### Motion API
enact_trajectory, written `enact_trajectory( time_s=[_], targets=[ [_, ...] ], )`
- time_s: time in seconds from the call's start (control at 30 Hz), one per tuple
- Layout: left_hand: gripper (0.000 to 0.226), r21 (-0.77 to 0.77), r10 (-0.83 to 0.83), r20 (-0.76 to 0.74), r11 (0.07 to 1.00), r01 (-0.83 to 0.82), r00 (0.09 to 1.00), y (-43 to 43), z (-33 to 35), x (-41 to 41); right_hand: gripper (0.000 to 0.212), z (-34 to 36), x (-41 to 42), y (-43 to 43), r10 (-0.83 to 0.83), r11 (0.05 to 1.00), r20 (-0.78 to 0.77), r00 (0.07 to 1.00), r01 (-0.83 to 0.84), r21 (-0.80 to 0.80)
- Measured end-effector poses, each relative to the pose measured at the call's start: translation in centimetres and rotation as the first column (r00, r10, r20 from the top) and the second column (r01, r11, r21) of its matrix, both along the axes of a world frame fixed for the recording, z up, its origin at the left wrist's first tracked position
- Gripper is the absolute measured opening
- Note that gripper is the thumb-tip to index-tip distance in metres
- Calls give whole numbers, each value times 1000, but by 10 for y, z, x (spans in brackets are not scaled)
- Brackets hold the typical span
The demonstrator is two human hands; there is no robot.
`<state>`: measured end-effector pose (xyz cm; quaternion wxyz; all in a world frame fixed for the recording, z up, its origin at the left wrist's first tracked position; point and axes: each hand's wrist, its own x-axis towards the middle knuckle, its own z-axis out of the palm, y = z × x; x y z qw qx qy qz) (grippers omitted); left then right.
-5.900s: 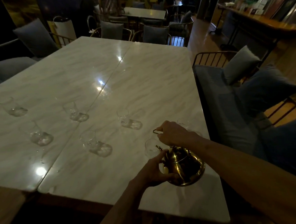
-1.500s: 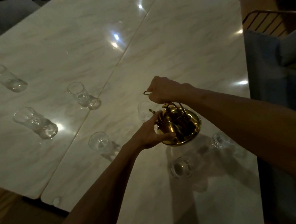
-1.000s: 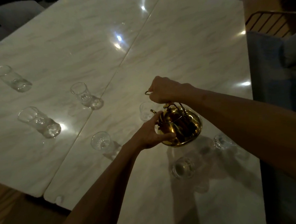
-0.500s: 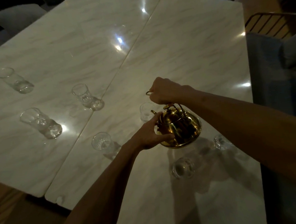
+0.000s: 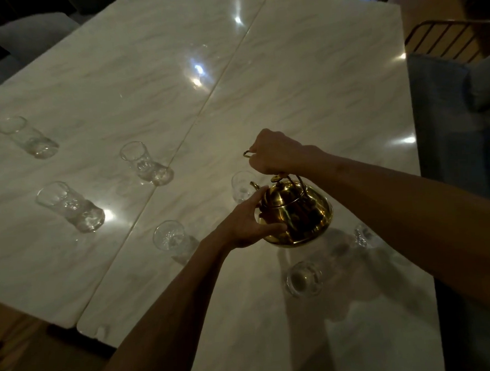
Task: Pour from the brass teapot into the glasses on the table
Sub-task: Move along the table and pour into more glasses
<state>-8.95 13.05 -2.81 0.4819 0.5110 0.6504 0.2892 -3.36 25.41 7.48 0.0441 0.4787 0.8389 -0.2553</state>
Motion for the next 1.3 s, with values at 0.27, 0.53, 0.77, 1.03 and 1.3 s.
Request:
enact_trajectory(
  time_s=[0.27, 0.53, 0.77, 1.03, 1.3],
  targets=[
    [98, -19, -51, -37, 999, 50, 998, 1, -3, -2, 41, 0, 6, -3, -33, 999, -31, 999, 32, -19],
    [99, 18, -151, -88, 988, 153, 985, -5, -6, -11, 41, 2, 18, -19, -124, 992, -112, 986, 120, -44],
    [100, 84, -265, -158, 956, 281, 951, -17, -7, -37, 45, 6, 24, -56, -320, 947, -254, 913, 316, -57],
    [93, 251, -401, -271, 848, 466, 875, -37, -3, -80, 45, 11, 1, -112, -454, 877, -342, 823, 481, -7],
    [97, 277, -512, -287, 765, 581, 810, -65, -8, -116, 44, 15, -26, -161, -512, 836, -342, 788, 548, 11]
  ],
)
